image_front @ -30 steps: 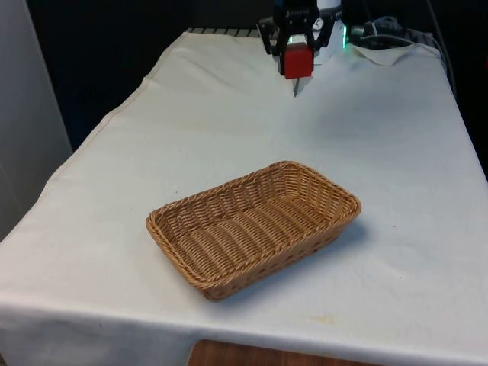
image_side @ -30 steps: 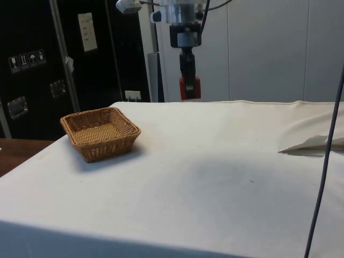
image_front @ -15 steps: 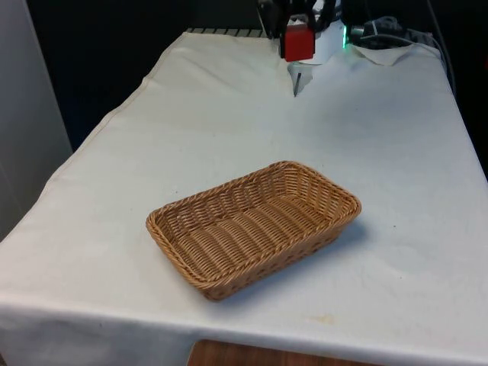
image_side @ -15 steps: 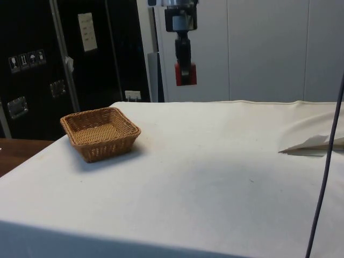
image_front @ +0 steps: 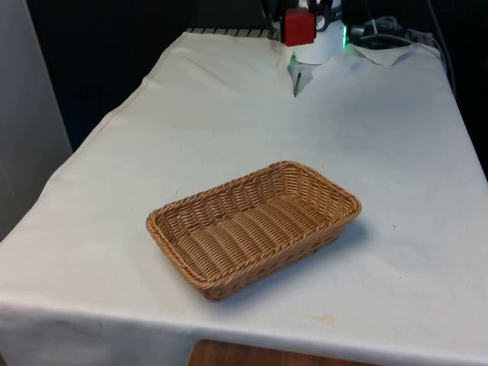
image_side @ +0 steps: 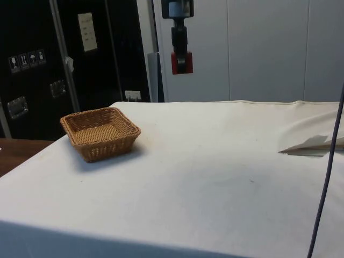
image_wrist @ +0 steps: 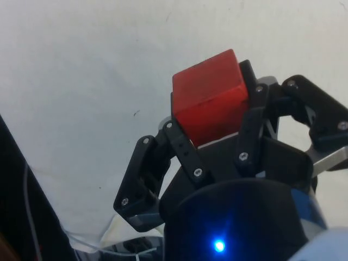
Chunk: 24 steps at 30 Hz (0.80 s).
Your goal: Pick up the cube and place it into the basket.
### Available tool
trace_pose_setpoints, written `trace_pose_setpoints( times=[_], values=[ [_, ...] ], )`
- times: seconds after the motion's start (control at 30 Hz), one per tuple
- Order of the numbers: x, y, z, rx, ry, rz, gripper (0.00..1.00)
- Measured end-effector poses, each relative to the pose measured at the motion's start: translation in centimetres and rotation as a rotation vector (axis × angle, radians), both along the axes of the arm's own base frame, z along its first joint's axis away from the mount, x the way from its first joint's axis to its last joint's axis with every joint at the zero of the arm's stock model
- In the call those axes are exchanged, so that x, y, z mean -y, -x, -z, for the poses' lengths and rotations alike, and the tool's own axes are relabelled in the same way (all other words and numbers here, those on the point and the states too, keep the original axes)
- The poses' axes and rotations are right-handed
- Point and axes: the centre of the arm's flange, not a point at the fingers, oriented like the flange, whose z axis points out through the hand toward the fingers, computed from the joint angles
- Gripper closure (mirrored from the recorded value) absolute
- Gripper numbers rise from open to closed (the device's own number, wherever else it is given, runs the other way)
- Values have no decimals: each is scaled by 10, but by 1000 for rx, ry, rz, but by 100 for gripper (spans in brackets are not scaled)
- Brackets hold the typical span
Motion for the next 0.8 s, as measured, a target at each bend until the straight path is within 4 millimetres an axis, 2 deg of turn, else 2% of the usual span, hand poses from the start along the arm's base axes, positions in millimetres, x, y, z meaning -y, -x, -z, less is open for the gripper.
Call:
trace_pose_setpoints(
  times=[0.3,0.8],
  values=[
    [0,-7,-12,12,3,-3,100],
    [-7,-33,-16,24,19,30,100]
  ],
)
